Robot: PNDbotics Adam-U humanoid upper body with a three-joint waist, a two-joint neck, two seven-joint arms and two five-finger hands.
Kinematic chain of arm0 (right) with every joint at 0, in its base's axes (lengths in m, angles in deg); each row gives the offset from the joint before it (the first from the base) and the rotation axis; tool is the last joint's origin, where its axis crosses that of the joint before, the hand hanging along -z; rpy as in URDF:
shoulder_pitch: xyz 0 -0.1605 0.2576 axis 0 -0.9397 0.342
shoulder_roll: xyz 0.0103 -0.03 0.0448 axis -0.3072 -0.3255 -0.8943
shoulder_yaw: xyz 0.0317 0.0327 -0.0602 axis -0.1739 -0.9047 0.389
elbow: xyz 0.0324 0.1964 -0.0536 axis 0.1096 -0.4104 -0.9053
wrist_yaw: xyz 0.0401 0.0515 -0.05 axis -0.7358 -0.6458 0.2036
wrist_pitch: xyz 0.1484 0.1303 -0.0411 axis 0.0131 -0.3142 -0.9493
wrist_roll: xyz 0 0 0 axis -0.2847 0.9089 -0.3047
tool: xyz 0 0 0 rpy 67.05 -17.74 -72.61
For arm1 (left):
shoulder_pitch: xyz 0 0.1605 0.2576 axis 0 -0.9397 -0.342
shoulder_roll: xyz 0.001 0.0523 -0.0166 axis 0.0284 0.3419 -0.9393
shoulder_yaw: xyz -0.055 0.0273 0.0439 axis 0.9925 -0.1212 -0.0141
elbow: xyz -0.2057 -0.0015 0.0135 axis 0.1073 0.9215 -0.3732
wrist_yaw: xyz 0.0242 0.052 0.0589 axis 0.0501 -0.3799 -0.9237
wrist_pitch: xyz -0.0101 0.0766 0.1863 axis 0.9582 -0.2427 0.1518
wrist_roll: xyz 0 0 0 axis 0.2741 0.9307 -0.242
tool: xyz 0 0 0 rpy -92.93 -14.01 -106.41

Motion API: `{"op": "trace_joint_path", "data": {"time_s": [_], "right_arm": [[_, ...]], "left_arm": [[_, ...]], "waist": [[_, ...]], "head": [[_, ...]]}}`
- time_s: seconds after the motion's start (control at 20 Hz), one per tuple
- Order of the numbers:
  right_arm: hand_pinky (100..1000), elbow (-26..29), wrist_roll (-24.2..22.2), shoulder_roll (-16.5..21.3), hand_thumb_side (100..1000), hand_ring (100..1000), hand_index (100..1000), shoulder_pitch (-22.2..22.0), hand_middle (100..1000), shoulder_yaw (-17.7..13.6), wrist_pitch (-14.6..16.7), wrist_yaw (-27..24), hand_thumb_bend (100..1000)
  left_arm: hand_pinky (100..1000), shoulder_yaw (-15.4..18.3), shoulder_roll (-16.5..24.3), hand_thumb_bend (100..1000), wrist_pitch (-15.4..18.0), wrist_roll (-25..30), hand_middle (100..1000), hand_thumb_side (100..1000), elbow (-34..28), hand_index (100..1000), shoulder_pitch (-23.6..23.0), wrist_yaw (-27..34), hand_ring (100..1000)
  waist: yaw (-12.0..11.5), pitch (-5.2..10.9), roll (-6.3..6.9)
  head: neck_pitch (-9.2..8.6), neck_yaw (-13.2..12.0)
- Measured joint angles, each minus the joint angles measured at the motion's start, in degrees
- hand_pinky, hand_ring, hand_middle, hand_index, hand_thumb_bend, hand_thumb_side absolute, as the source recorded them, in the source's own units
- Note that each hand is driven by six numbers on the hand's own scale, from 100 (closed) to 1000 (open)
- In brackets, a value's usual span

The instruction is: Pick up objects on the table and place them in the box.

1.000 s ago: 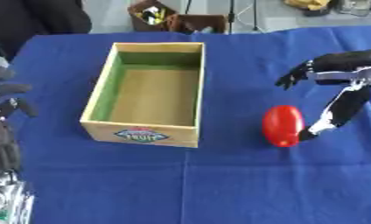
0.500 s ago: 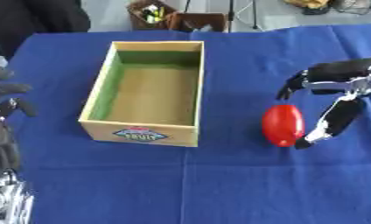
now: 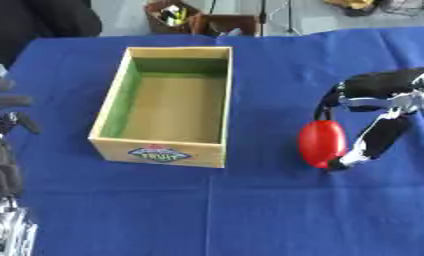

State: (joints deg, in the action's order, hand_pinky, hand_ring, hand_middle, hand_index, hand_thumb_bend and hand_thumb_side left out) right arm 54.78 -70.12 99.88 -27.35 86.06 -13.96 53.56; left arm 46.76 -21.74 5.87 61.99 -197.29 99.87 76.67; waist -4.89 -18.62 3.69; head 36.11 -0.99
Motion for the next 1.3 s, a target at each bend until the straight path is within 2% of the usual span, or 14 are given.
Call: {"op": "trace_joint_path", "data": {"time_s": [0.2,0.5,0.8,1.05,1.1,1.15,1.3], "right_arm": [[839,0.3,0.0,-0.5,643,834,844,-0.7,642,0.5,0.0,2.7,521],[838,-0.2,0.1,-1.3,635,833,868,-2.1,640,1.3,0.6,4.4,539],[828,-0.6,0.2,-1.8,690,818,797,-2.6,591,1.3,0.7,4.5,461],[828,-0.1,0.0,-1.9,690,818,797,-2.6,591,1.2,-0.3,4.2,461],[819,0.1,0.0,-1.9,732,804,734,-2.6,546,1.2,-0.5,4.1,338],[807,0.4,0.1,-1.9,763,789,691,-2.6,509,1.1,-0.7,4.0,100],[802,1.6,1.3,-1.9,707,782,672,-2.1,491,0.4,-1.8,3.5,100]], "left_arm": [[285,0.0,0.0,100,0.0,0.1,589,936,0.0,682,0.0,0.0,541],[285,0.0,0.0,100,0.1,0.2,589,936,0.0,682,0.1,0.0,542],[285,0.0,0.0,100,0.1,0.2,589,936,0.0,682,0.1,0.0,542],[285,0.0,0.0,100,0.1,0.3,589,936,0.0,682,0.1,0.0,542],[286,0.0,0.0,100,0.1,0.3,590,935,0.0,683,0.1,0.0,542],[286,0.0,0.0,100,0.0,0.3,590,936,0.0,683,0.1,0.0,543],[286,0.0,0.0,100,0.1,0.3,590,936,0.0,683,0.1,0.0,543]], "waist": [[-0.1,-0.14,-0.04],[-0.2,-0.23,-0.04],[-0.2,-0.34,-0.03],[-0.2,-0.34,-0.02],[-0.2,-0.34,-0.01],[-0.2,-0.34,-0.01],[-0.2,-0.34,-0.03]], "head": [[-0.01,0.1],[-0.02,0.1],[-0.42,0.1],[-0.45,0.1],[-0.45,0.1],[-0.45,0.1],[-0.46,0.1]]}}
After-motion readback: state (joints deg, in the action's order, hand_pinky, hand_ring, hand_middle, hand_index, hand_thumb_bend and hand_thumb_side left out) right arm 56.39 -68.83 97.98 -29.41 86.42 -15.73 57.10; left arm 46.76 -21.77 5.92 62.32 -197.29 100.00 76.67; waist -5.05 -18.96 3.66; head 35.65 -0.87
